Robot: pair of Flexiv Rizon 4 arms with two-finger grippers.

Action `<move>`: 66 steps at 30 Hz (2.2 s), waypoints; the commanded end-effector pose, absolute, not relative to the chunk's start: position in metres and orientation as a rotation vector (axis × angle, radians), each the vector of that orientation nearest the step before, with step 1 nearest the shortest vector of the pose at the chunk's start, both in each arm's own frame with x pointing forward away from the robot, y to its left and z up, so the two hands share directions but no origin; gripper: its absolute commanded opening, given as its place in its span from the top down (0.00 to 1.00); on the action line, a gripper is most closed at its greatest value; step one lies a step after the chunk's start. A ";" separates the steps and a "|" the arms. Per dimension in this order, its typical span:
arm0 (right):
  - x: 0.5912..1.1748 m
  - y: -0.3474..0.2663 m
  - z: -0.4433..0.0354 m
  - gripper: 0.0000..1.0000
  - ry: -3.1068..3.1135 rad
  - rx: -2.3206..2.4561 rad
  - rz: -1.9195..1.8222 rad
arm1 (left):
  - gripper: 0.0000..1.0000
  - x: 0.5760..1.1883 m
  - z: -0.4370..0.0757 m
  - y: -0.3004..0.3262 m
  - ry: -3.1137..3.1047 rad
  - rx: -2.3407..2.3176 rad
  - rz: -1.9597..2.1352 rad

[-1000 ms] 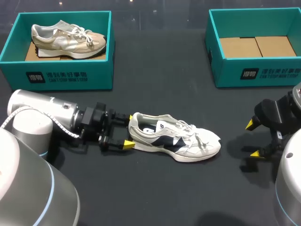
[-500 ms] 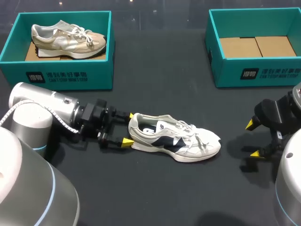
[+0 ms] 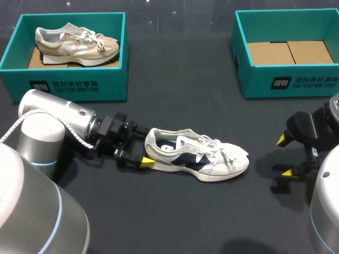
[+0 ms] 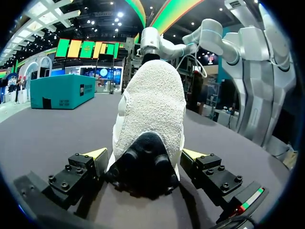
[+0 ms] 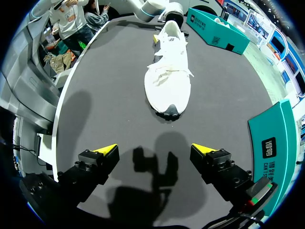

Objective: Take the shoe out of the shoebox, open the shoe tongue, remove and reinsert the insole, then place the shoe into the shoebox

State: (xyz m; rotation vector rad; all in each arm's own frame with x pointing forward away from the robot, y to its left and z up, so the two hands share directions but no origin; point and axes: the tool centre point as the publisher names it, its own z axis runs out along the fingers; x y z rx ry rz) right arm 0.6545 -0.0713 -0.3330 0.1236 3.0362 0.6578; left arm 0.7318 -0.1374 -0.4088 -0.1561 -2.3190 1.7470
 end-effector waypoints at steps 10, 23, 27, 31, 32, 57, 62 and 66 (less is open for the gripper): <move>0.653 -0.071 -0.332 0.00 3.035 0.125 0.654 | 0.00 0.742 -0.408 -0.137 -2.337 -0.100 1.777; 0.653 -0.071 -0.332 0.00 3.035 0.125 0.654 | 0.00 0.728 -0.409 -0.151 -2.303 -0.149 1.764; 0.653 -0.071 -0.332 0.00 3.035 0.125 0.654 | 0.00 0.729 -0.412 -0.155 -2.297 -0.139 1.773; 0.653 -0.071 -0.332 0.00 3.035 0.125 0.654 | 0.00 0.729 -0.412 -0.157 -2.290 -0.133 1.782; 0.653 -0.071 -0.332 0.00 3.035 0.125 0.654 | 0.00 0.728 -0.412 -0.157 -2.287 -0.133 1.784; 0.653 -0.071 -0.332 0.00 3.035 0.125 0.654 | 1.00 0.724 -0.412 -0.160 -2.309 -0.050 1.875; 0.653 -0.071 -0.332 0.00 3.035 0.125 0.654 | 1.00 0.722 -0.412 -0.157 -2.329 -0.011 1.883; 0.653 -0.071 -0.332 0.00 3.035 0.125 0.654 | 1.00 0.720 -0.414 -0.157 -2.337 0.011 1.884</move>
